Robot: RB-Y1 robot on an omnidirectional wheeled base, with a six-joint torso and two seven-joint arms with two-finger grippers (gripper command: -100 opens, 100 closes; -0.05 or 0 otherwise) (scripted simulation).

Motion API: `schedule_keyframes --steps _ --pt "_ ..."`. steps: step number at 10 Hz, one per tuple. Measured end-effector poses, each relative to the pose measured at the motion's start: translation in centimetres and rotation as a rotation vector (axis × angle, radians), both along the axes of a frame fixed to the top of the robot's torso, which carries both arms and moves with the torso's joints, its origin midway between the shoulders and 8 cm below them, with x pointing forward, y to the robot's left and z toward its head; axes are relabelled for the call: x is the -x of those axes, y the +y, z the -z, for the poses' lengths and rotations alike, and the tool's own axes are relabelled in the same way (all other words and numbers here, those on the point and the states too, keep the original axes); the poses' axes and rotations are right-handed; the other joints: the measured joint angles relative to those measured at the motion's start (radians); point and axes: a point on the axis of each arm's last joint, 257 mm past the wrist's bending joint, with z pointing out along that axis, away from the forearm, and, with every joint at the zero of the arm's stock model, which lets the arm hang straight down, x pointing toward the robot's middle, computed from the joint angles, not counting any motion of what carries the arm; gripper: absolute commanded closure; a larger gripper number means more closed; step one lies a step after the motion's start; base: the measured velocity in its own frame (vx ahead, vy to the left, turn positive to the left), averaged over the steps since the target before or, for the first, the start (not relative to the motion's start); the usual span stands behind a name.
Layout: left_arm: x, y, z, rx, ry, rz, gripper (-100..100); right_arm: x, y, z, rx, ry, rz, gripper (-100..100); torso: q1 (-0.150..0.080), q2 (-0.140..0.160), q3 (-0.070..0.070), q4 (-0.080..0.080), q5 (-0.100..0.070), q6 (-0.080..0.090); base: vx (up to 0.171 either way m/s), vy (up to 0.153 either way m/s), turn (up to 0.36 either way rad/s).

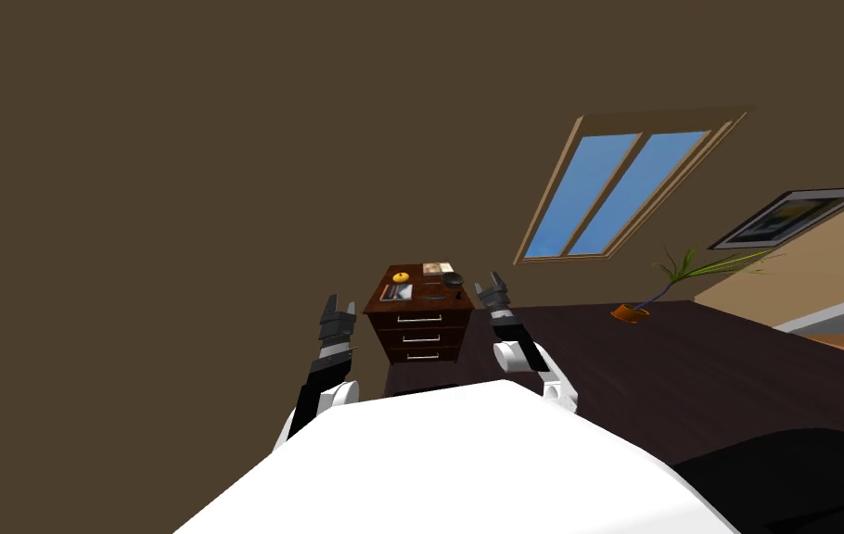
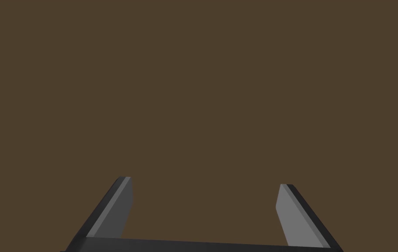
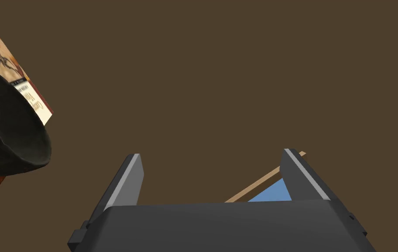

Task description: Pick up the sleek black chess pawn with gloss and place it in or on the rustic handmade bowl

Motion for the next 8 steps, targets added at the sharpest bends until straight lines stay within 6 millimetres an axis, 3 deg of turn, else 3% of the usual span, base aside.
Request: schedule_keyframes --steps 3,8 --pt "0.0 0.0 0.0 0.000 0.000 0.000 0 -2.1 -1.1 1.7 -0.098 0.049 -0.026 -100 0.001 -0.003 -0.001 0.000 0.000 0.000 -0.046 -0.036 -0.077" --pt "0.0 0.0 0.0 0.000 0.000 0.000 0 -5.0 -3.4 4.8 -0.265 0.119 -0.056 -100 0.003 -0.007 -0.004 -0.001 0.001 0.000 0.005 -0.012 -0.034"
